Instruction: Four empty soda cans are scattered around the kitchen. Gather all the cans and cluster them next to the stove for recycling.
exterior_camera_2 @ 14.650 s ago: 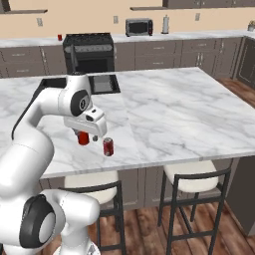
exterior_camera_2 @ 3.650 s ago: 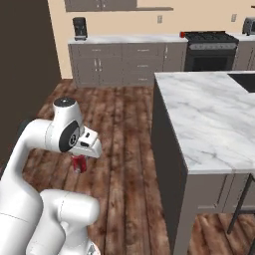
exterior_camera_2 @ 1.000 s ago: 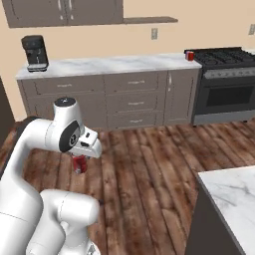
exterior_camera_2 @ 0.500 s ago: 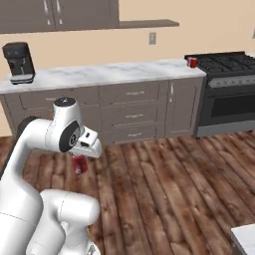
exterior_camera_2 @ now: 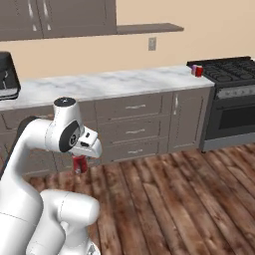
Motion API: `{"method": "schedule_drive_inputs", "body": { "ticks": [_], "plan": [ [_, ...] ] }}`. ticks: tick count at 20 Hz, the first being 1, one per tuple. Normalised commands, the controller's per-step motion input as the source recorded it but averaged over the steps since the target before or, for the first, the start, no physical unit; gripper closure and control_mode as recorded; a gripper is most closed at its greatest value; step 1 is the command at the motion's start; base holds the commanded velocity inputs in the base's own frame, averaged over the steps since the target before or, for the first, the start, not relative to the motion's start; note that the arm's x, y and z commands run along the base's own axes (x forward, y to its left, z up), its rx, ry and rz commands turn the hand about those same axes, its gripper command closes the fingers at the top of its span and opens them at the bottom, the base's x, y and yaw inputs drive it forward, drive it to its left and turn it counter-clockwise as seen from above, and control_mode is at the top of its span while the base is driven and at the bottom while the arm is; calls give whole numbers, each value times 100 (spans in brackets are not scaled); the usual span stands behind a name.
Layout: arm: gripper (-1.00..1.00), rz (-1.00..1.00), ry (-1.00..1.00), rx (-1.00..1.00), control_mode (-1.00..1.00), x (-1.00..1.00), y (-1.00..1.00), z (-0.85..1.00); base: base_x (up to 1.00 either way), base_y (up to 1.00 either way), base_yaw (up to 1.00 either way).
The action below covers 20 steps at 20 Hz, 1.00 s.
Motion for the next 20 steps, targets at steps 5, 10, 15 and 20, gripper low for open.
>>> {"method": "schedule_drive_inputs", "body": {
  "ticks": [5,10,15,20],
  "plan": [
    [100,0,0,0,100,0,0,0,71,22,-15],
    [100,0,0,0,100,0,0,0,68,1,-12],
    [100,0,0,0,100,0,0,0,44,-58,-7],
    [100,0,0,0,100,0,0,0,82,-31,-4]
  ]
}}
